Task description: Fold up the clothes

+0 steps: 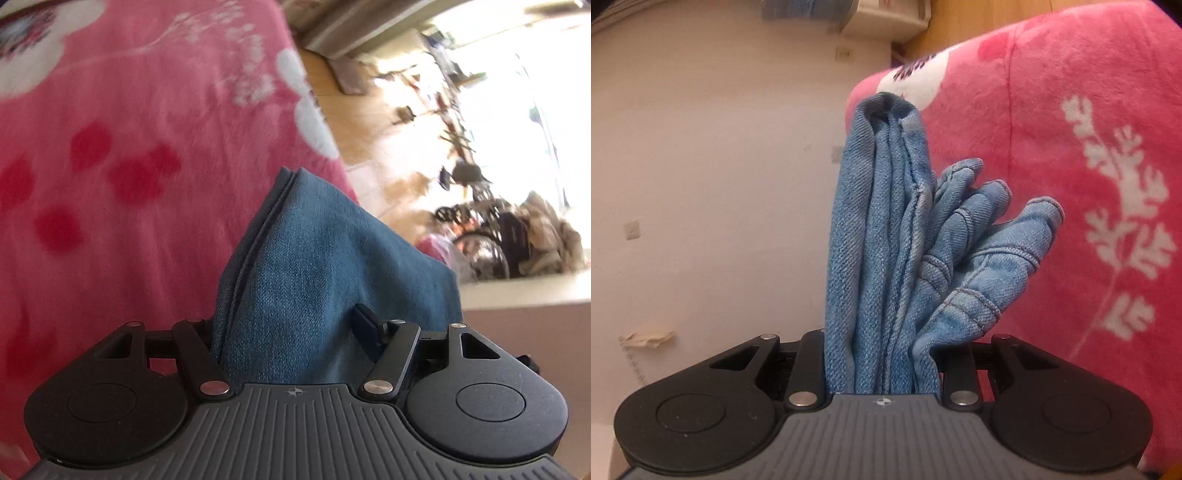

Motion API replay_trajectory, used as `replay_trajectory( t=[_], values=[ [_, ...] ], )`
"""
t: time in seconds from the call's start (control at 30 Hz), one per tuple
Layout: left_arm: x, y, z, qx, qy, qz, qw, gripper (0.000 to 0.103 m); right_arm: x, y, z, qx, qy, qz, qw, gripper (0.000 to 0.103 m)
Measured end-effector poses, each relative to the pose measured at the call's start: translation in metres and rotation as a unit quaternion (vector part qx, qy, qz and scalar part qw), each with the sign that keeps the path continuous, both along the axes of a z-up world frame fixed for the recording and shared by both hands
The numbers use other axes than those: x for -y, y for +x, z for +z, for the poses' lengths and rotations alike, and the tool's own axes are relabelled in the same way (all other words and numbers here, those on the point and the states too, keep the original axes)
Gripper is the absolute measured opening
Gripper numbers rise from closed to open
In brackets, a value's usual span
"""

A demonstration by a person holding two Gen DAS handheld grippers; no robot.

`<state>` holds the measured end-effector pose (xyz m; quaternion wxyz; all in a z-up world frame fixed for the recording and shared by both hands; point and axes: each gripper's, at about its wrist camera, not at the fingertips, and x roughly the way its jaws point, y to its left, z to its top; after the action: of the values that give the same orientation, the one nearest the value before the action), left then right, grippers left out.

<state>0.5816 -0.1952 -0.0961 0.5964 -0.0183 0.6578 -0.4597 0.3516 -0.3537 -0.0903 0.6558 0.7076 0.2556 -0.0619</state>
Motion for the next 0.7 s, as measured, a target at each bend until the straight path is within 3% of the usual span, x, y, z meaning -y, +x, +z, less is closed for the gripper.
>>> replay_trajectory(
  t=[0.13,0.37,0.53,0.7],
  values=[
    [0.015,0.027,0.008,0.009,-0.024,-0.020,0.9995,0.065,-0.007,0.018,0.005,0.007,-0.020,-0.032,0.999,0.029],
    [0.053,0.059,0.031,0.100,-0.023,-0.031,0.9942,0.064,-0.008,0.053,-0.007,0.060,-0.050,-0.088,0.993,0.029],
    [0.079,0.097,0.041,0.181,-0.014,-0.016,0.9833,0.064,0.003,0.115,-0.037,0.124,-0.049,-0.118,0.984,0.029],
    [0.100,0.135,0.051,0.243,-0.001,0.006,0.9701,0.064,0.016,0.176,-0.058,0.150,-0.043,-0.152,0.976,0.029]
  ],
)
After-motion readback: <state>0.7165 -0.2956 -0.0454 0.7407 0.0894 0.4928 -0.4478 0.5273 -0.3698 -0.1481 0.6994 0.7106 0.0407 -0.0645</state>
